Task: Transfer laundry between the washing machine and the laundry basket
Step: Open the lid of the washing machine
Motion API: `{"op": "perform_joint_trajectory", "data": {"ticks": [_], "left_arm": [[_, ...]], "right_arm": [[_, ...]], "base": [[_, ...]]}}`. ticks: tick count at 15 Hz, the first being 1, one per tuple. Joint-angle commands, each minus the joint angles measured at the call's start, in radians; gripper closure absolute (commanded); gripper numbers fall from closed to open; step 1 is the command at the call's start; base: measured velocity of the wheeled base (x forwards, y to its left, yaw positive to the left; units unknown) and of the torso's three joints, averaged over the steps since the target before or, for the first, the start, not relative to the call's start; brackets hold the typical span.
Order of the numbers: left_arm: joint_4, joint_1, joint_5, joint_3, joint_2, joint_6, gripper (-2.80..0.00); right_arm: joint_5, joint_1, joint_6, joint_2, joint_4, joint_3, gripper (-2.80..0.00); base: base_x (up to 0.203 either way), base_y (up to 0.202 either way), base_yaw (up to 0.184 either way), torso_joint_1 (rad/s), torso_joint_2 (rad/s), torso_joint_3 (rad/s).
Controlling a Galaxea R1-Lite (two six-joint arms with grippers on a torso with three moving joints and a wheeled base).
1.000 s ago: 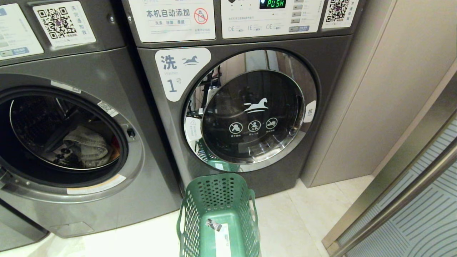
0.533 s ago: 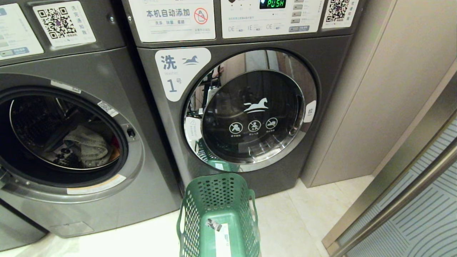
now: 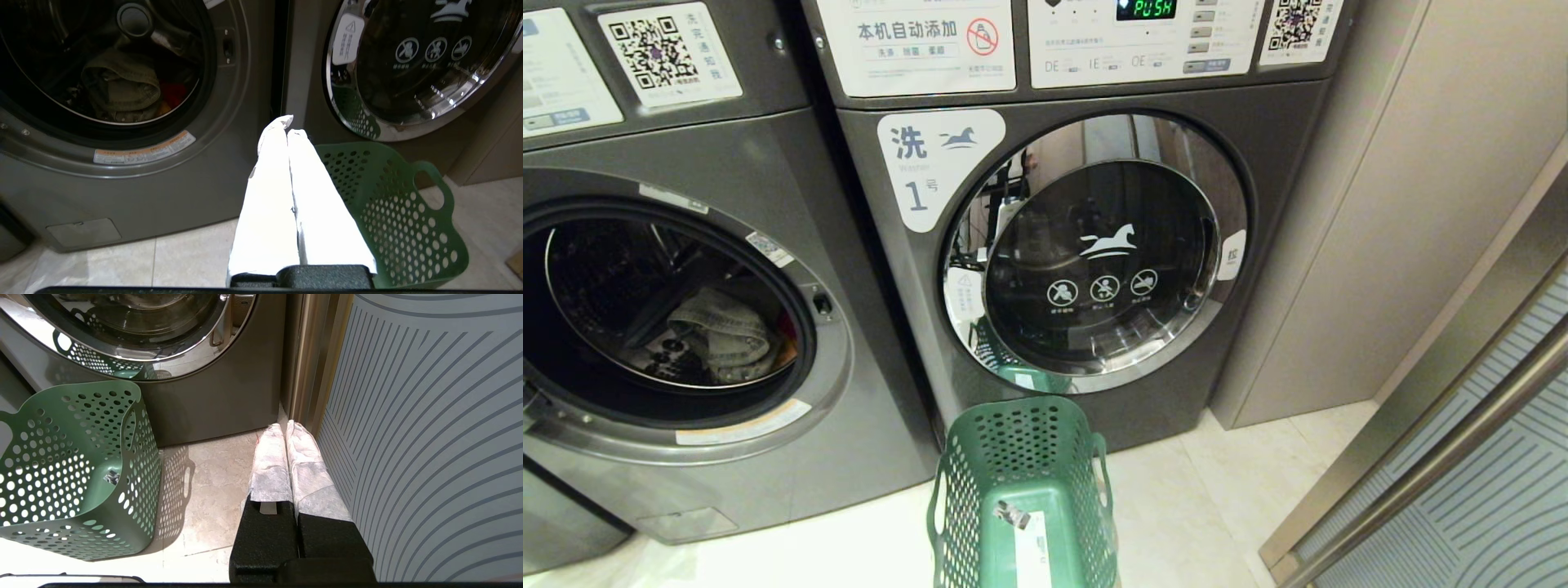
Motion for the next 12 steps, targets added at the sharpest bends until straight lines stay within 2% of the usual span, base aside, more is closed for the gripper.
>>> {"op": "perform_joint_trajectory", "data": {"ticks": [1,3,8,12], "left_arm": [[0.006,0.0,0.002,0.04,0.002,-0.028,0.0],[0.023,0.0,0.002,0.04,0.002,-0.053,0.0],[0.039,0.0,-0.001,0.04,0.002,-0.023,0.0],[0.04,0.0,-0.001,0.04,0.002,-0.025,0.0]], "right_arm": [[0.0,0.0,0.0,0.001,-0.001,0.0,0.0],[0.0,0.0,0.0,0.001,0.0,0.0,0.0],[0.0,0.002,0.001,0.001,-0.003,0.002,0.0],[0.0,0.002,0.001,0.001,-0.001,0.0,0.0]], "base": [[0.0,0.0,0.0,0.0,0.0,0.0],[0.0,0.0,0.0,0.0,0.0,0.0],[0.0,0.0,0.0,0.0,0.0,0.0],[0.0,0.0,0.0,0.0,0.0,0.0]]}}
